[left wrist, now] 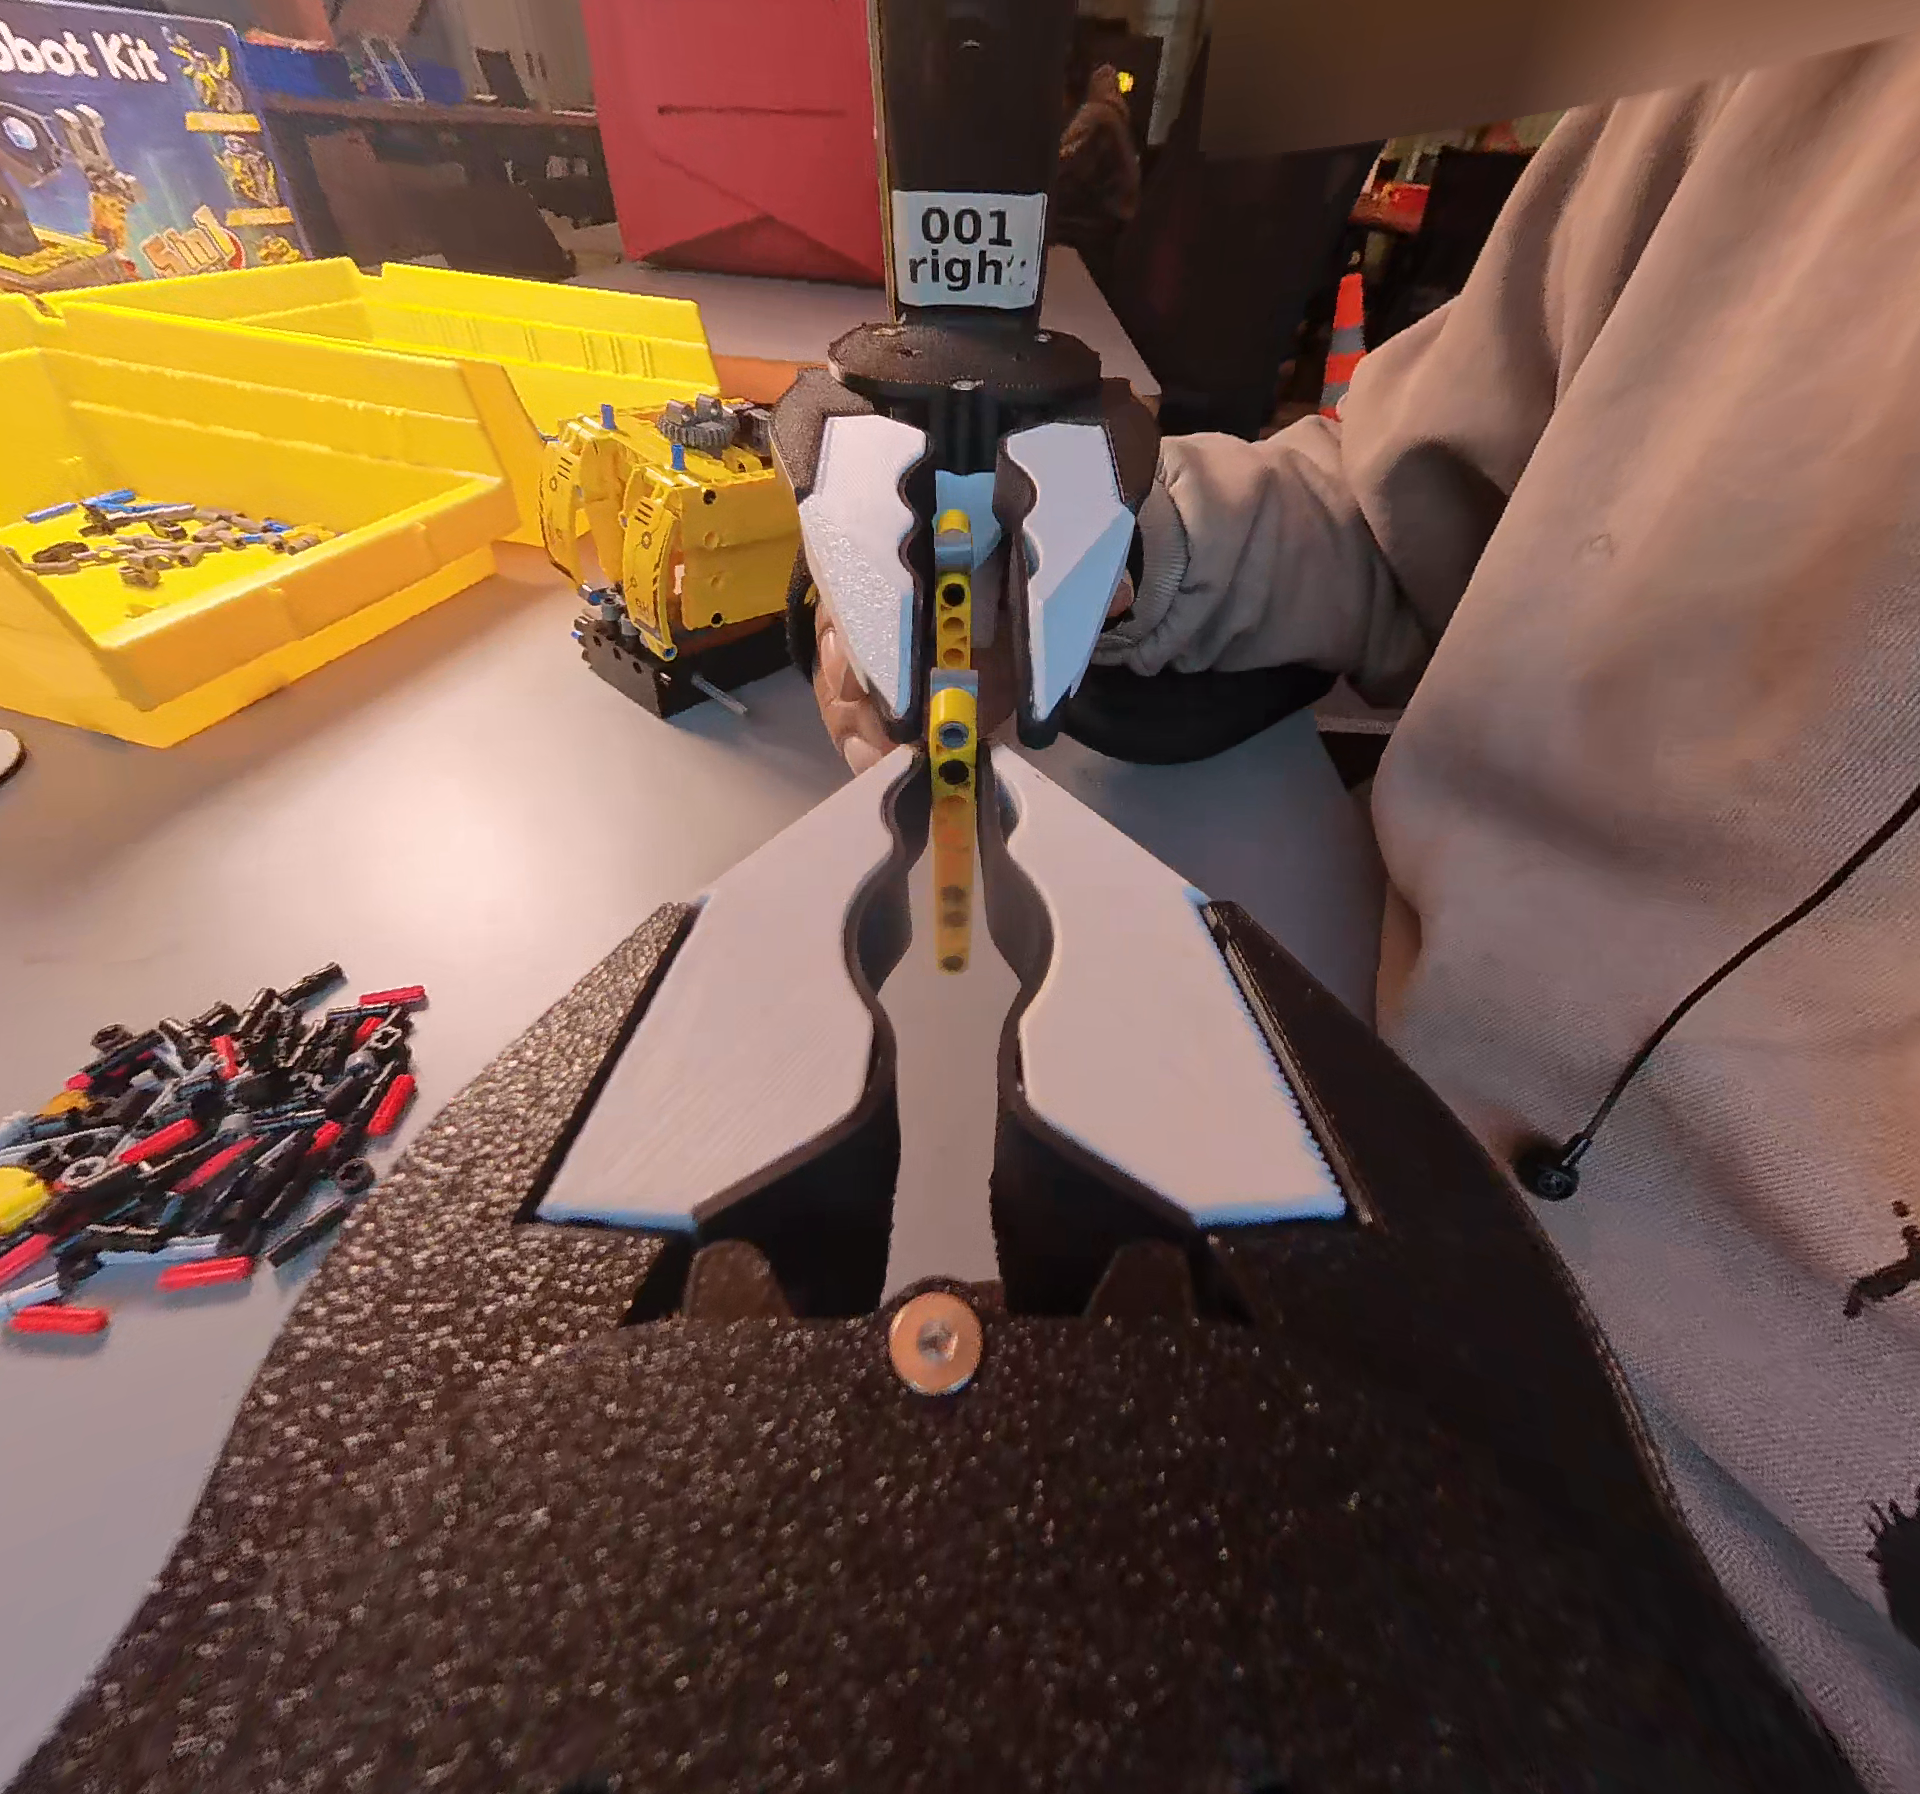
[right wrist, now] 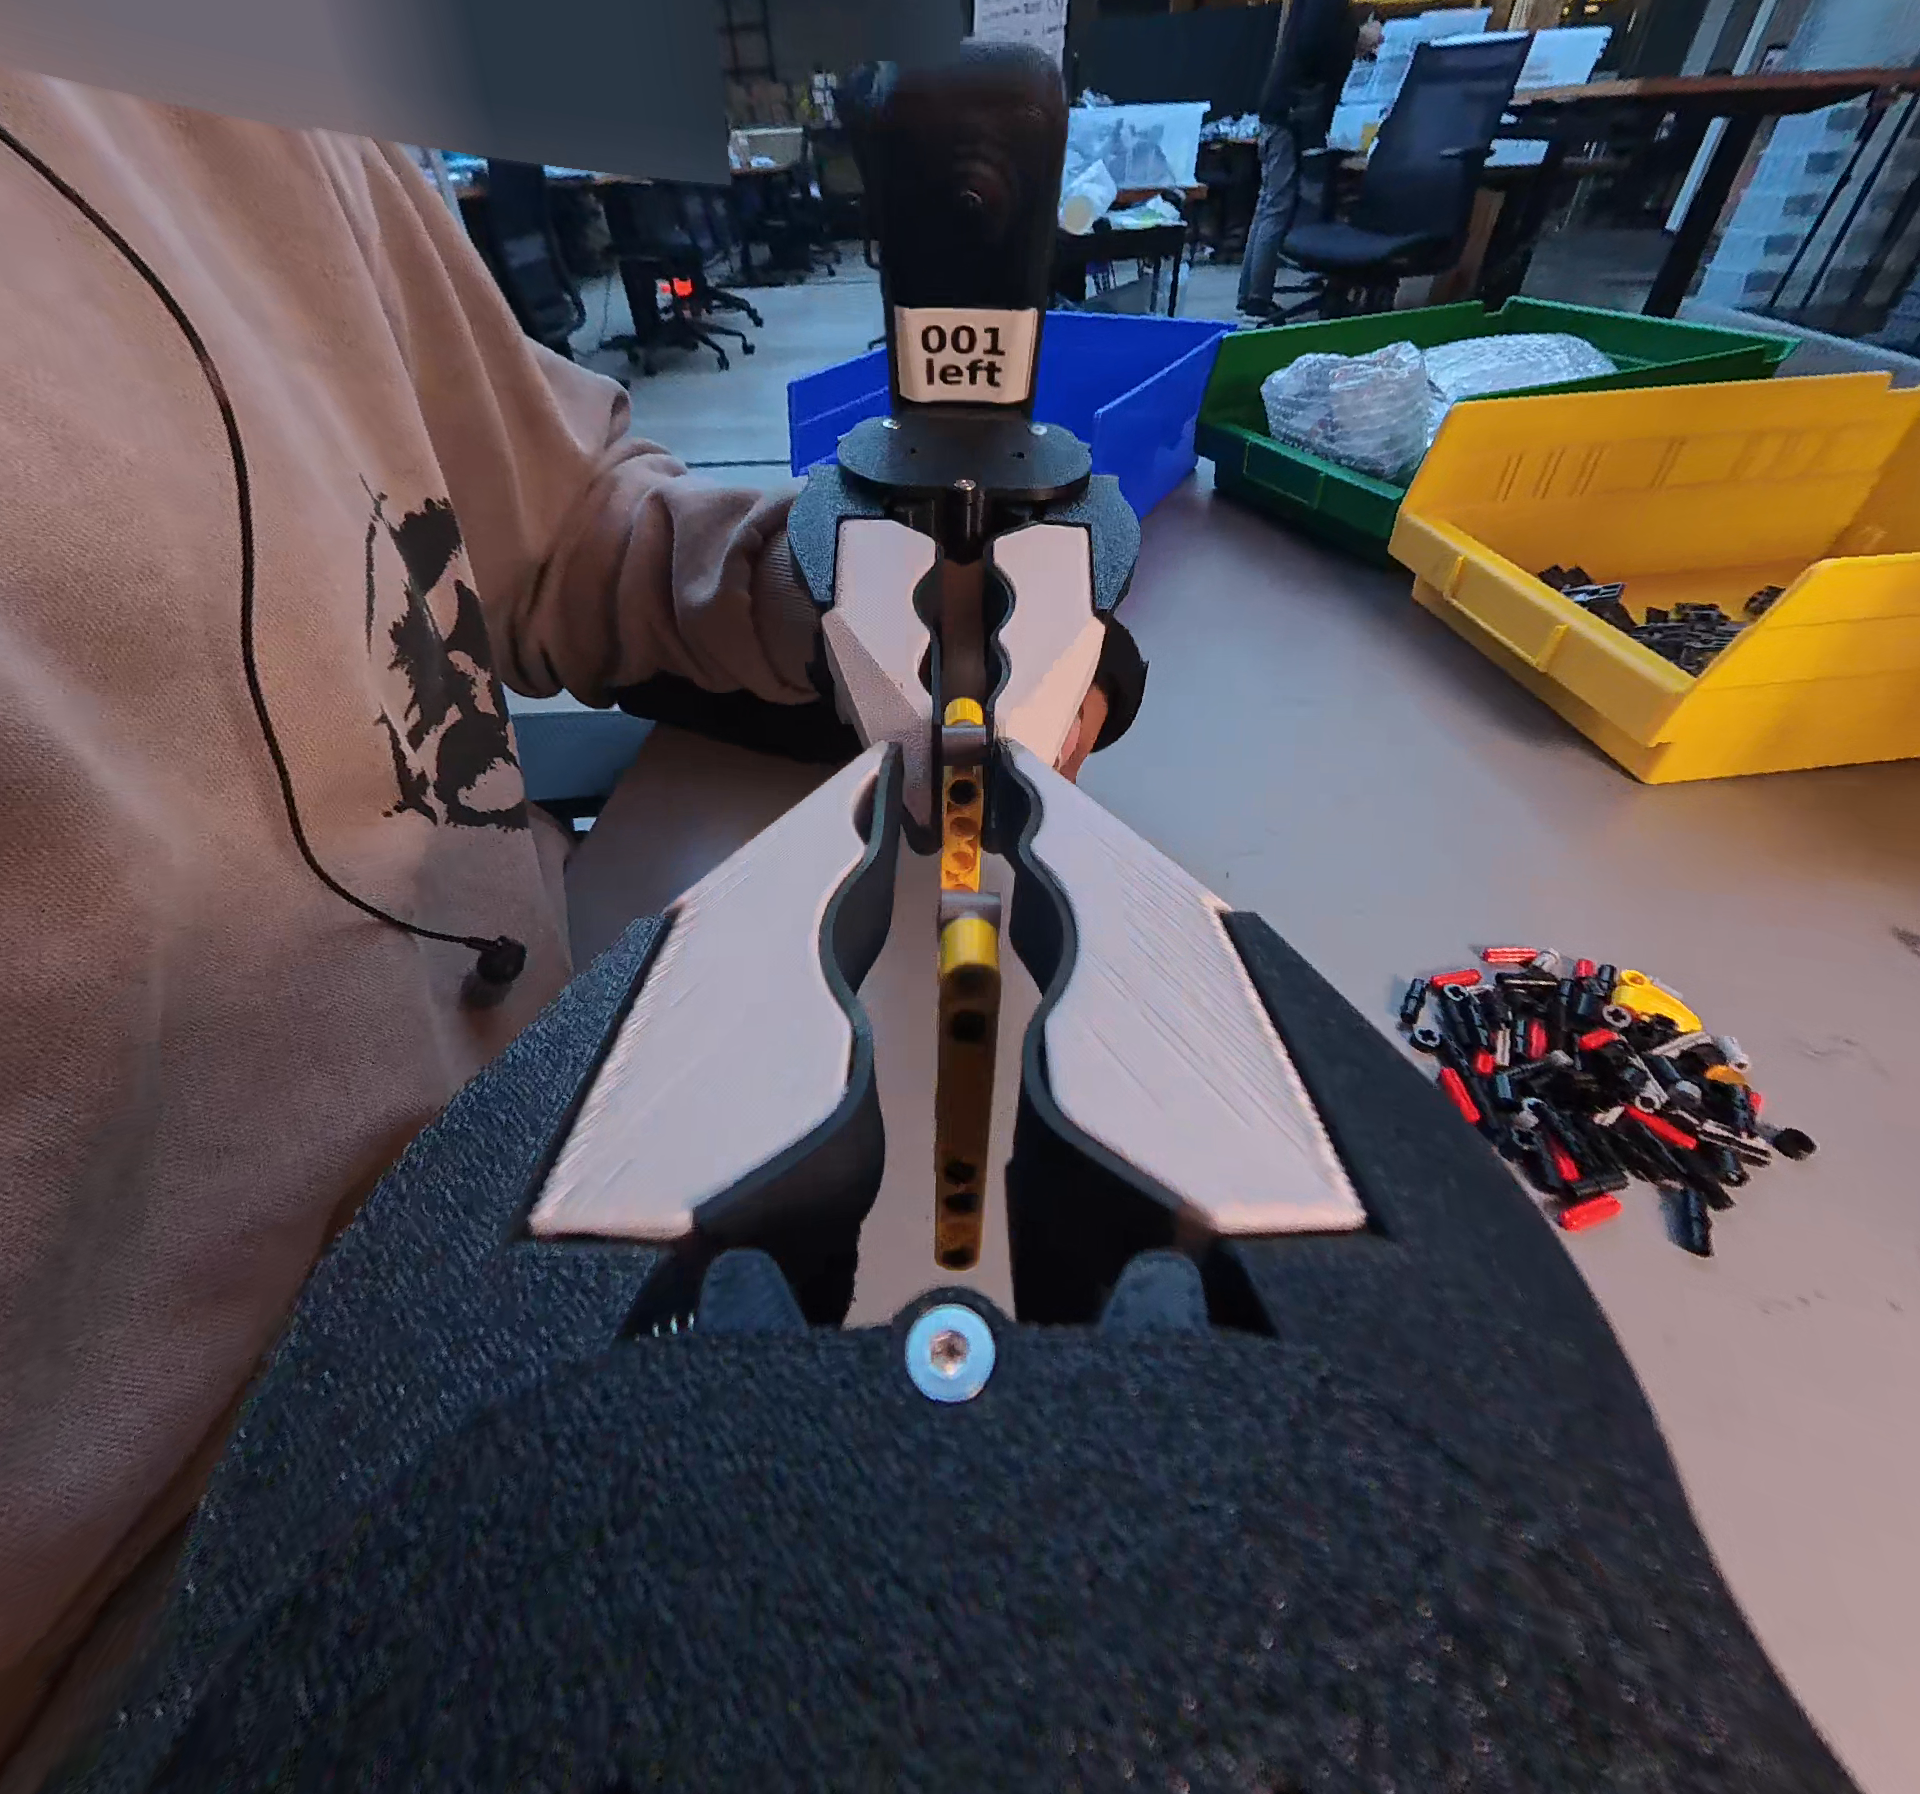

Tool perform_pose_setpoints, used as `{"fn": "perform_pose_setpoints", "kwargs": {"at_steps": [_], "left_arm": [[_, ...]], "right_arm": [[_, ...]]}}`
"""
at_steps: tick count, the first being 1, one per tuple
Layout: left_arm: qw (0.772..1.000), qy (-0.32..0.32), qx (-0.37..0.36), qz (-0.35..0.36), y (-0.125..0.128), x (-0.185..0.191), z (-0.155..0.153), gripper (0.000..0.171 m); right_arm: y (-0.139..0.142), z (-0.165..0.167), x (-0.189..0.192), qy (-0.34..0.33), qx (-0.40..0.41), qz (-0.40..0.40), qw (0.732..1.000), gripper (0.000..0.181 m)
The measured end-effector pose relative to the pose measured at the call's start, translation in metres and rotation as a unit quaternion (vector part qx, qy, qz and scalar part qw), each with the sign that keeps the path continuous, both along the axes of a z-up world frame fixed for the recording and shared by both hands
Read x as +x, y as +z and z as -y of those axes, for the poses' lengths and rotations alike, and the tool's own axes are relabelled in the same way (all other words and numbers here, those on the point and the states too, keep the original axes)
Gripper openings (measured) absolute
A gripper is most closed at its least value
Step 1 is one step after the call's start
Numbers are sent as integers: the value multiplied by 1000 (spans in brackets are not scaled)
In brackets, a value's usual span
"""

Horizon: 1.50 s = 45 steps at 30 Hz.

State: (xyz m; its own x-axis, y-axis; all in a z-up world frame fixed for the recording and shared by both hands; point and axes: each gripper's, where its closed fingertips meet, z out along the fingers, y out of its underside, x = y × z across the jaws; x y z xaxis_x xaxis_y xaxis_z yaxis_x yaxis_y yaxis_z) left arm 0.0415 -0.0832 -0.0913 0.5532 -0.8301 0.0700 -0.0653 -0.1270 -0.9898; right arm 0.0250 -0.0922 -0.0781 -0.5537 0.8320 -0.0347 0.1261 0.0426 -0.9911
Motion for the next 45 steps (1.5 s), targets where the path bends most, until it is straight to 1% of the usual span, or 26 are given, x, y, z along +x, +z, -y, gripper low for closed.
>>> {"fn": "perform_pose_setpoints", "kwargs": {"at_steps": [3,7,11,16,18,22,25,34,35,37,38,40,41,43,45], "left_arm": [[1000,5,-7,1,-3,2,-2,6],[999,9,-33,22,-4,0,-5,6],[999,21,-30,7,-5,-3,-6,10],[999,15,-27,-30,-10,0,-2,6],[999,19,-20,-30,-8,0,-3,6],[999,11,-20,38,11,-1,-2,5],[996,7,-28,81,22,-6,-2,5],[989,-8,-35,146,35,-13,-1,5],[990,-10,-36,133,32,-13,-1,5],[997,-1,-30,69,19,-15,-4,7],[998,-2,-38,42,10,-15,-4,7],[1000,9,-26,-6,-1,-17,-4,7],[999,10,-22,-29,-6,-17,-3,7],[999,14,-17,-47,-9,-16,-4,7],[999,11,-29,-44,-12,-13,-5,7]], "right_arm": [[0,-2,-2,-11,1,-6,1000,9],[-1,-7,-4,-22,-2,-5,1000,7],[-4,-8,-3,-15,-8,9,1000,7],[-6,-4,-3,-6,-9,15,1000,7],[-5,-4,-4,-3,-23,14,1000,7],[13,-6,-3,4,-75,-18,997,7],[19,-11,1,8,-102,-34,994,6],[25,-11,-1,23,-156,-42,987,6],[23,-11,-1,24,-155,-37,987,6],[12,-14,-4,10,-133,-19,991,7],[5,-15,-4,5,-116,-7,993,6],[-5,-16,-7,-7,-67,9,998,7],[-8,-14,-7,-3,-52,24,998,7],[-7,-14,-8,-10,-40,21,999,7],[-5,-12,-10,-13,-62,25,998,7]]}}
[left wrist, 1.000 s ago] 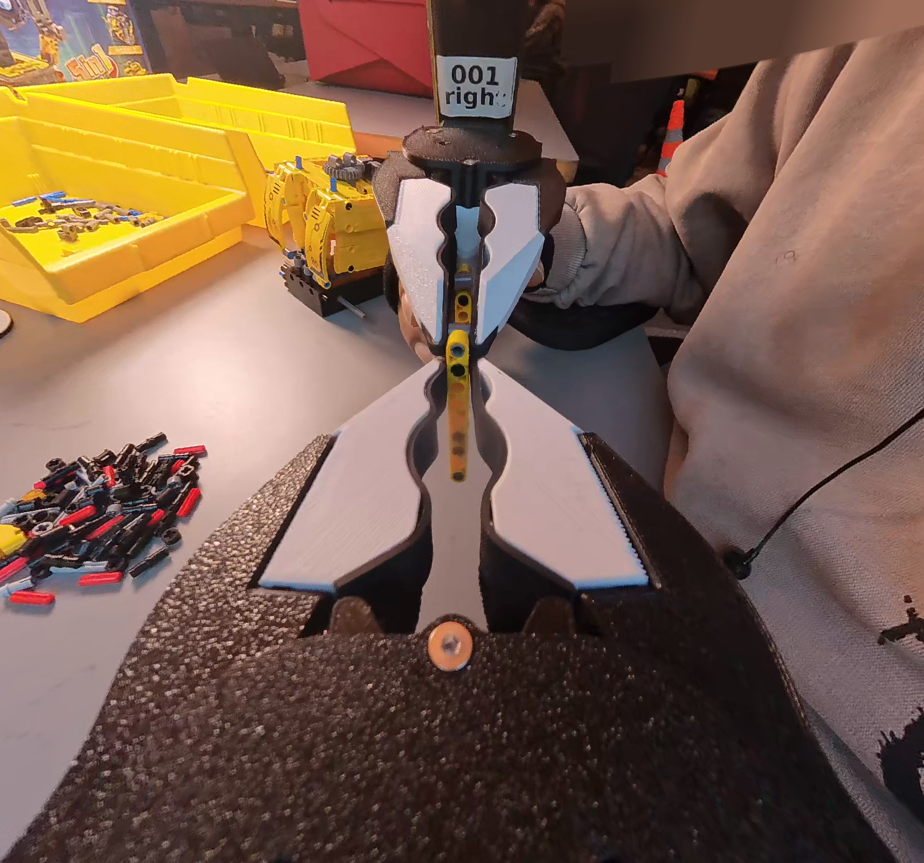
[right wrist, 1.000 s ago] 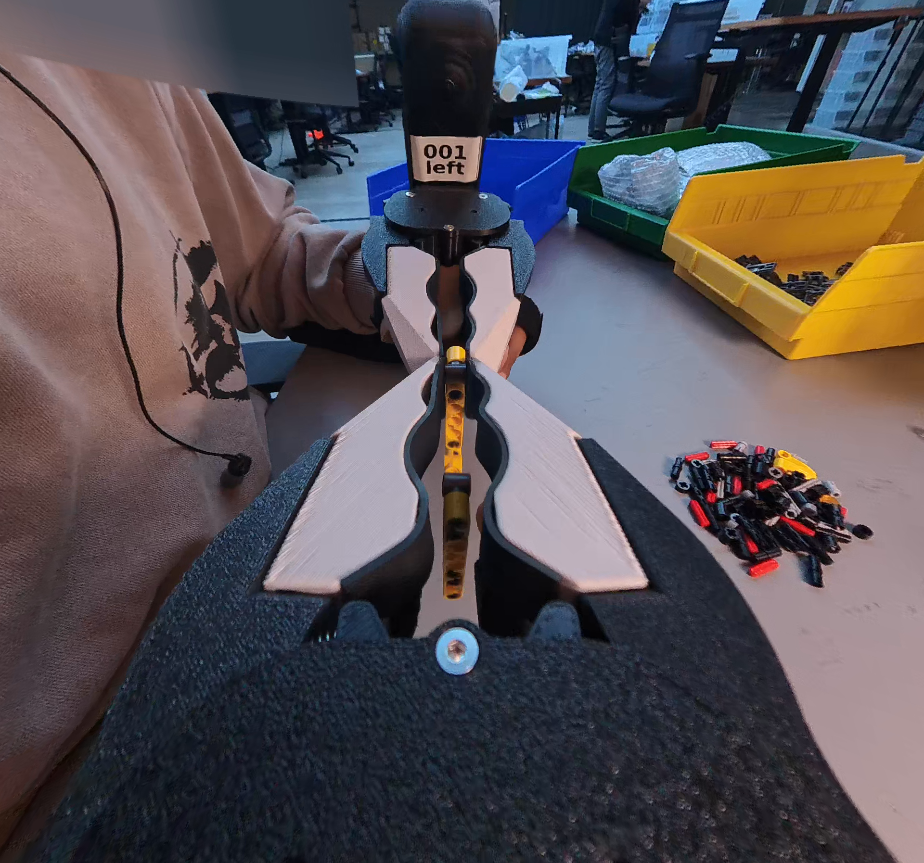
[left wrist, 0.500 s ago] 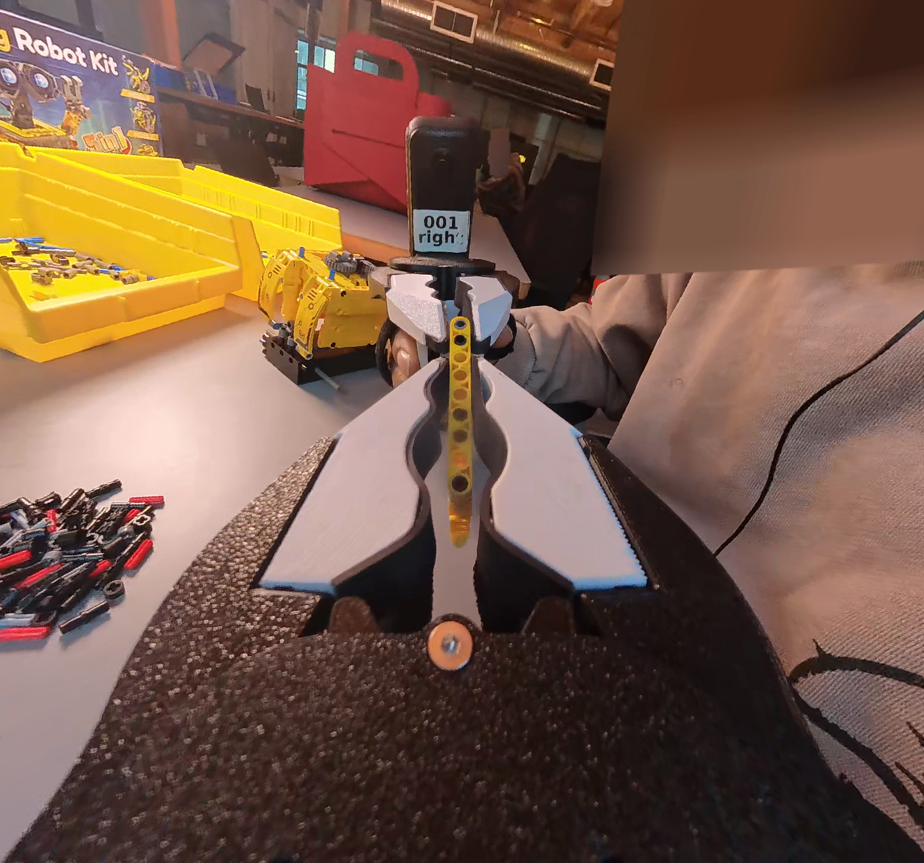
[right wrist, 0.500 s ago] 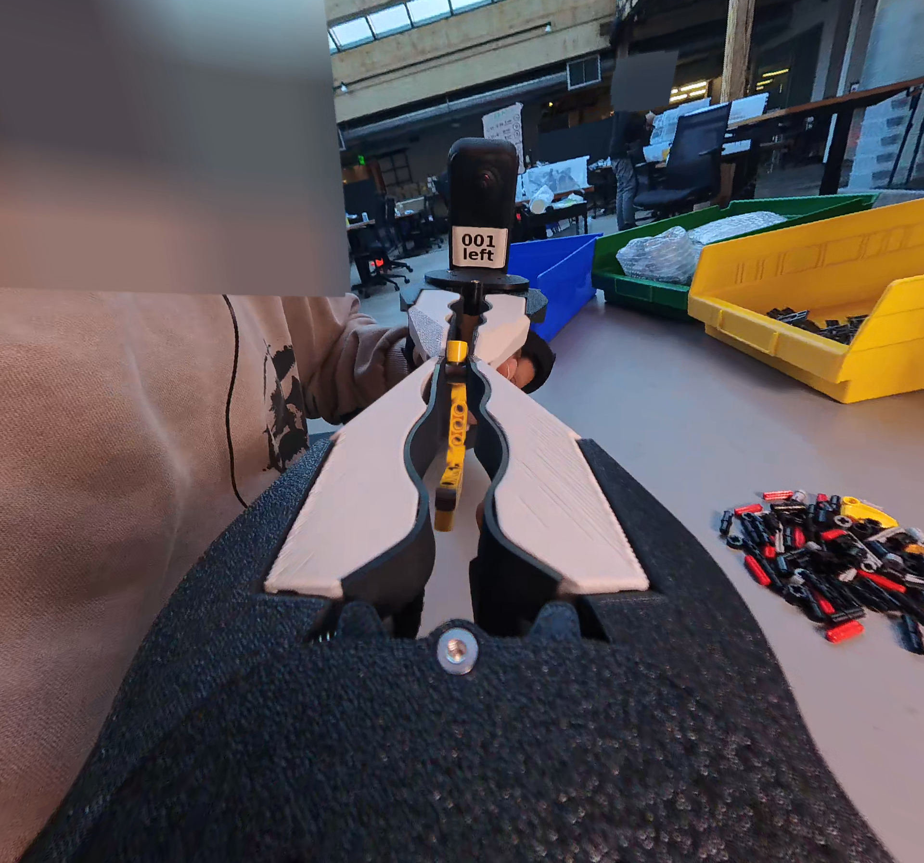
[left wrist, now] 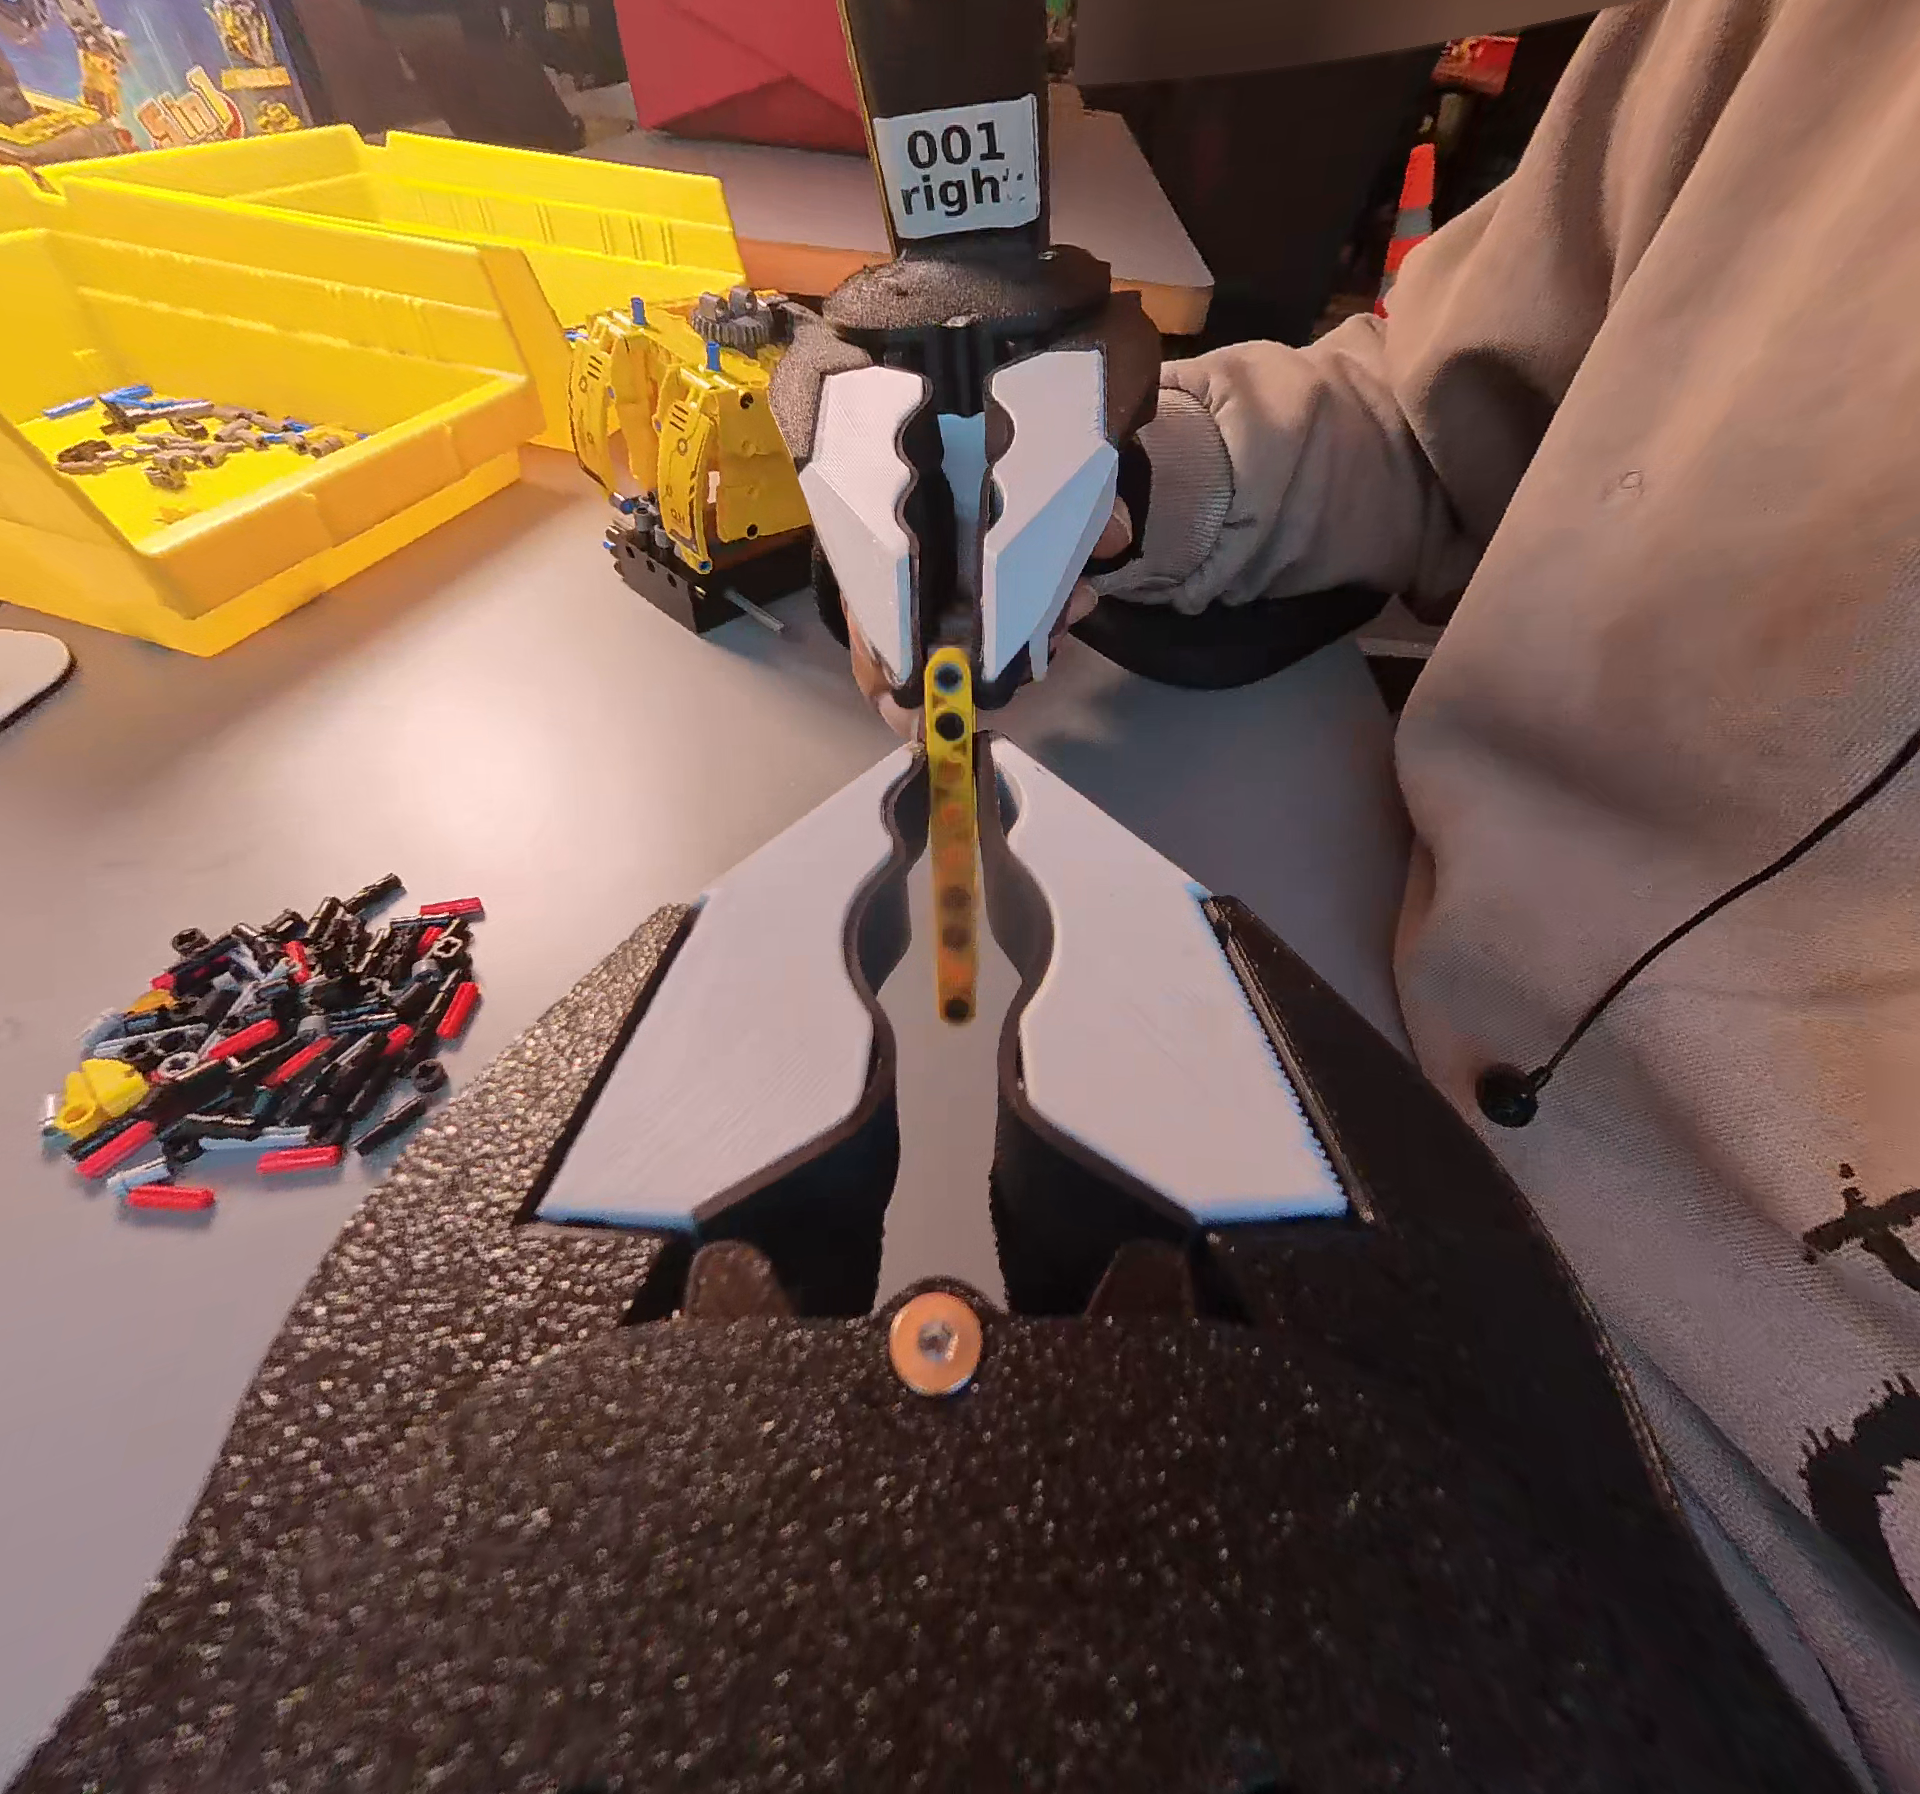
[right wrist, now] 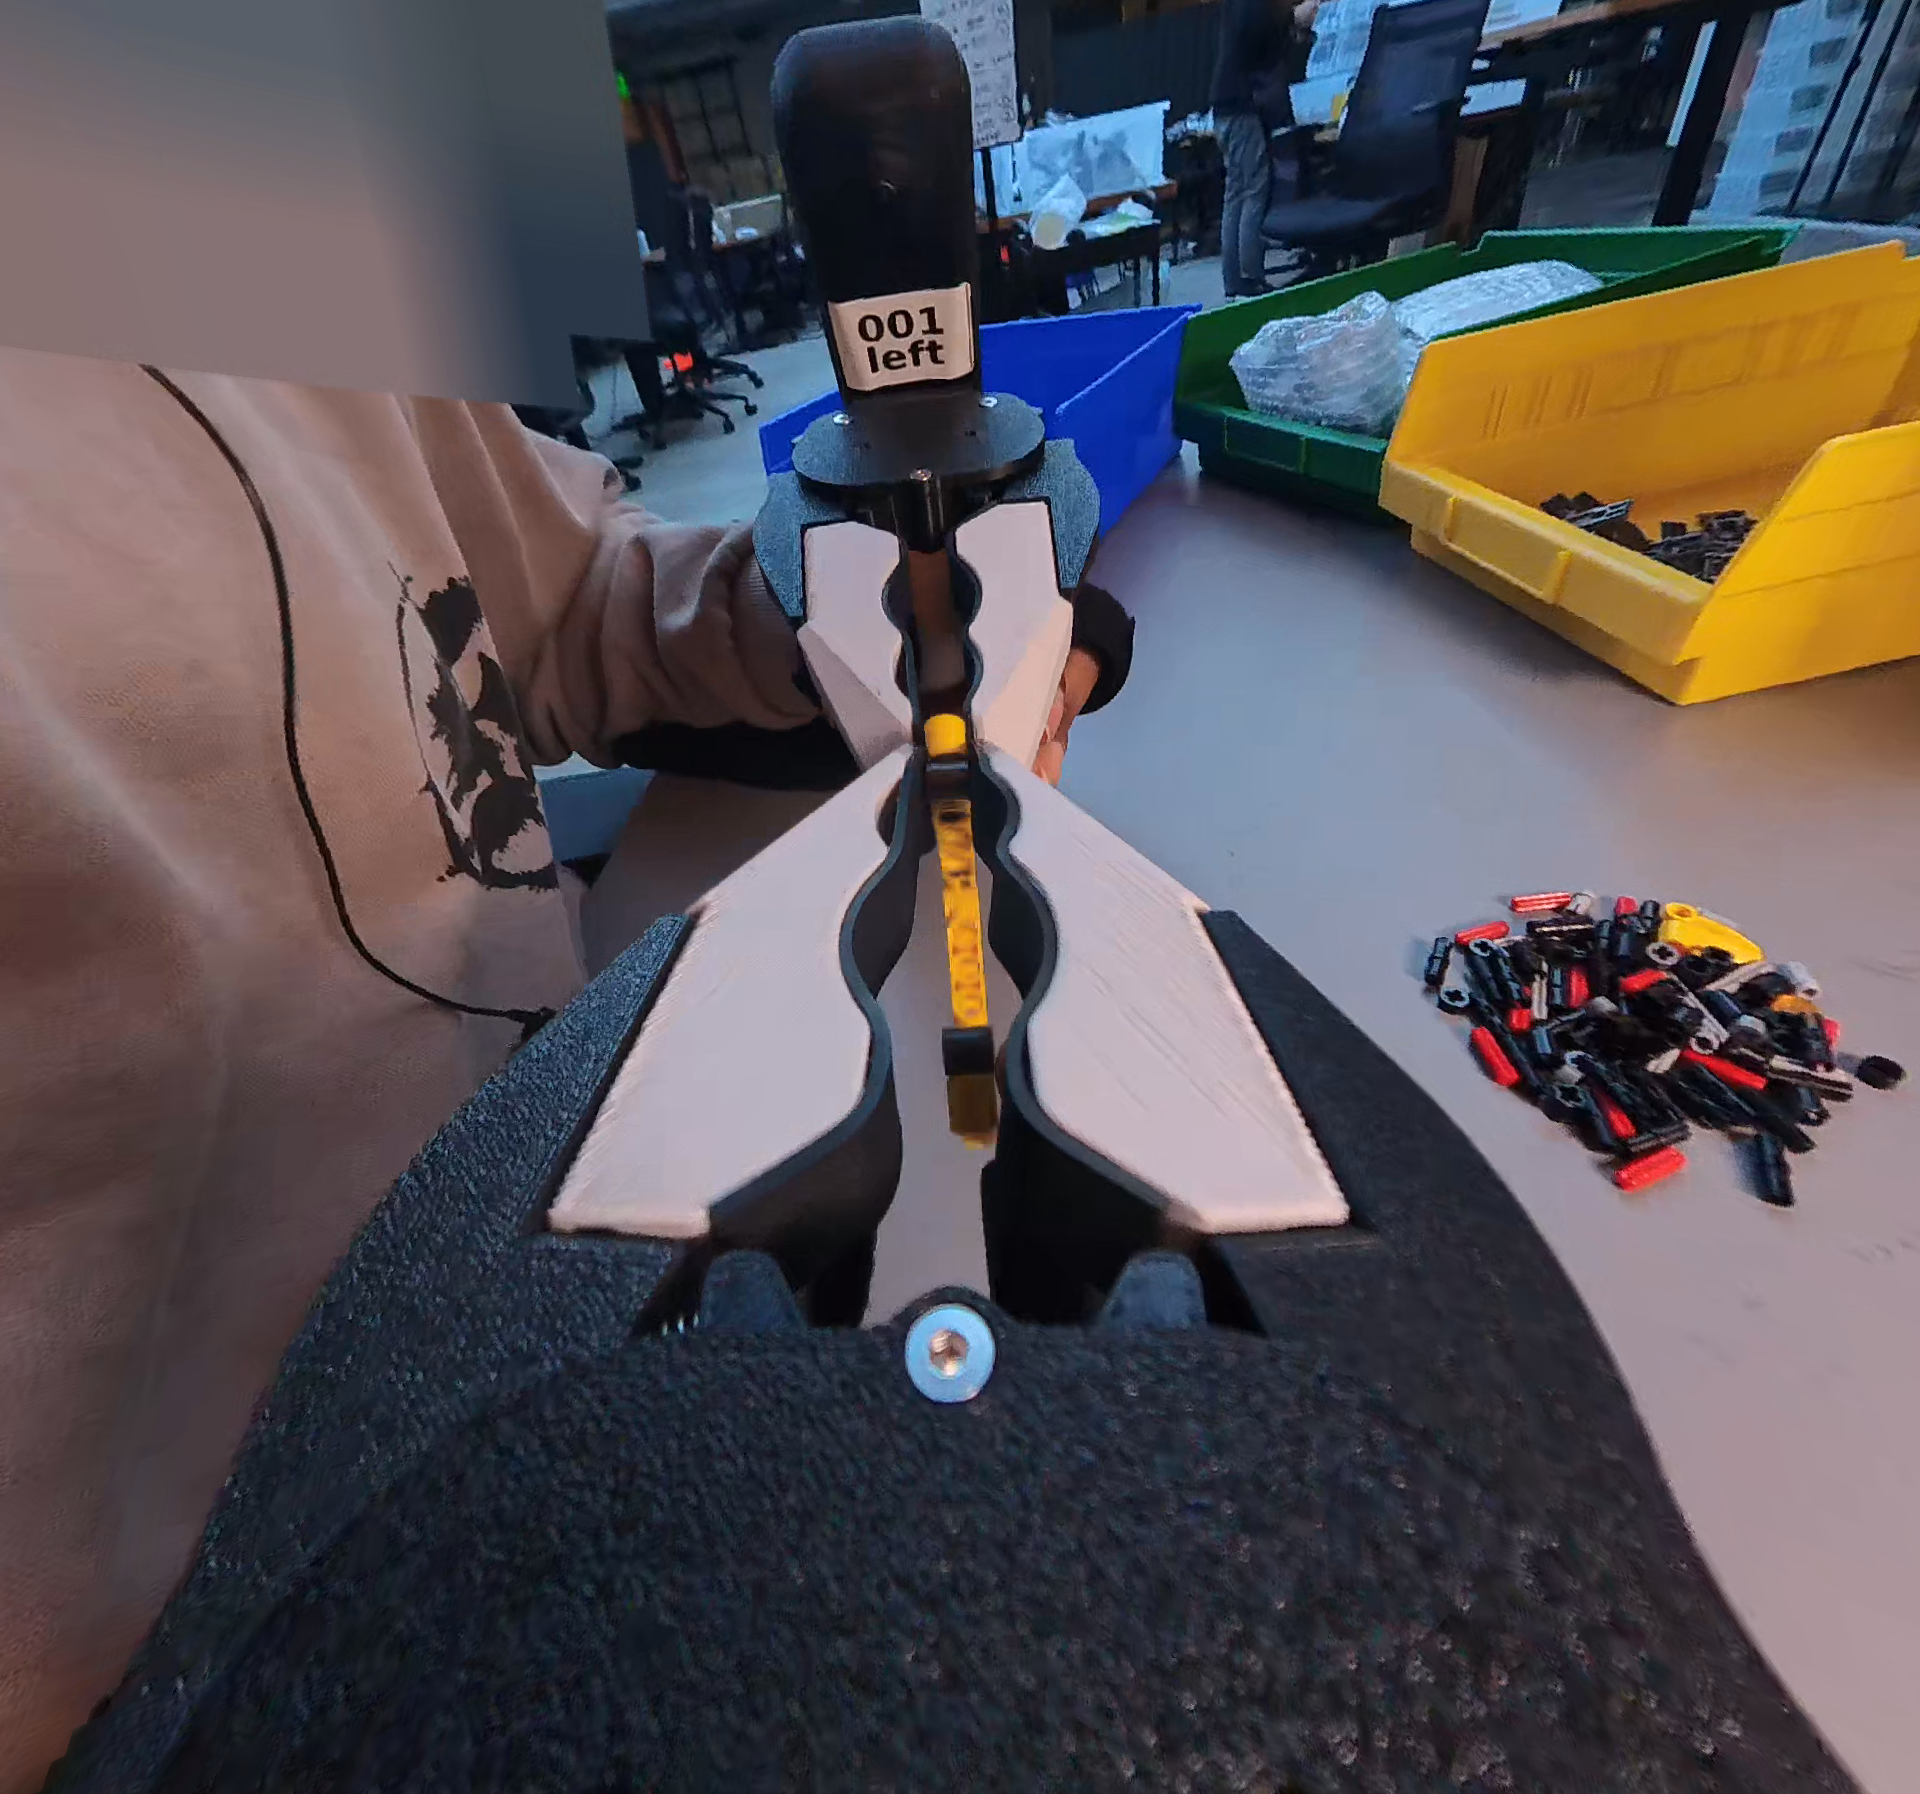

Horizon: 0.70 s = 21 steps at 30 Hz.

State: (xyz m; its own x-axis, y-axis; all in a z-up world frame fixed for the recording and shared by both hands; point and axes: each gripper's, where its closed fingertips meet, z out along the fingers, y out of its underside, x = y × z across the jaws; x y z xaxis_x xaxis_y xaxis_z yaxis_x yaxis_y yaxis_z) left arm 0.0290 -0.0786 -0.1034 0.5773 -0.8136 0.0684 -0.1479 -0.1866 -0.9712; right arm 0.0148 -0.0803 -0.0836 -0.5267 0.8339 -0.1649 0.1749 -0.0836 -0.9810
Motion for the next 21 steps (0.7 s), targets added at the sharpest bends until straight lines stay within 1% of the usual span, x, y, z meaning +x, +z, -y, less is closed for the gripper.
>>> {"fn": "perform_pose_setpoints", "kwargs": {"at_steps": [2,3,6,8,11,13,17,19,21], "left_arm": [[1000,-4,-9,-5,-7,5,0,7],[1000,2,-4,1,-6,4,-1,7],[999,-2,0,55,9,6,-2,6],[997,-1,10,72,16,7,-2,6],[994,-7,11,112,26,5,0,6],[994,-6,13,110,24,6,-1,6],[992,-14,6,124,25,10,0,6],[993,-18,0,121,22,10,0,7],[994,-8,3,105,19,8,-1,7]], "right_arm": [[-7,4,-2,-3,19,7,1000,7],[-8,4,-3,-9,32,4,999,7],[6,3,-2,-16,10,-22,1000,7],[12,1,0,-20,4,-38,999,7],[18,-2,3,-23,-8,-52,998,13],[20,-1,3,-20,-17,-58,998,12],[19,3,2,-20,-7,-60,998,7],[18,3,3,-19,0,-58,998,7],[14,0,2,-21,2,-42,999,7]]}}
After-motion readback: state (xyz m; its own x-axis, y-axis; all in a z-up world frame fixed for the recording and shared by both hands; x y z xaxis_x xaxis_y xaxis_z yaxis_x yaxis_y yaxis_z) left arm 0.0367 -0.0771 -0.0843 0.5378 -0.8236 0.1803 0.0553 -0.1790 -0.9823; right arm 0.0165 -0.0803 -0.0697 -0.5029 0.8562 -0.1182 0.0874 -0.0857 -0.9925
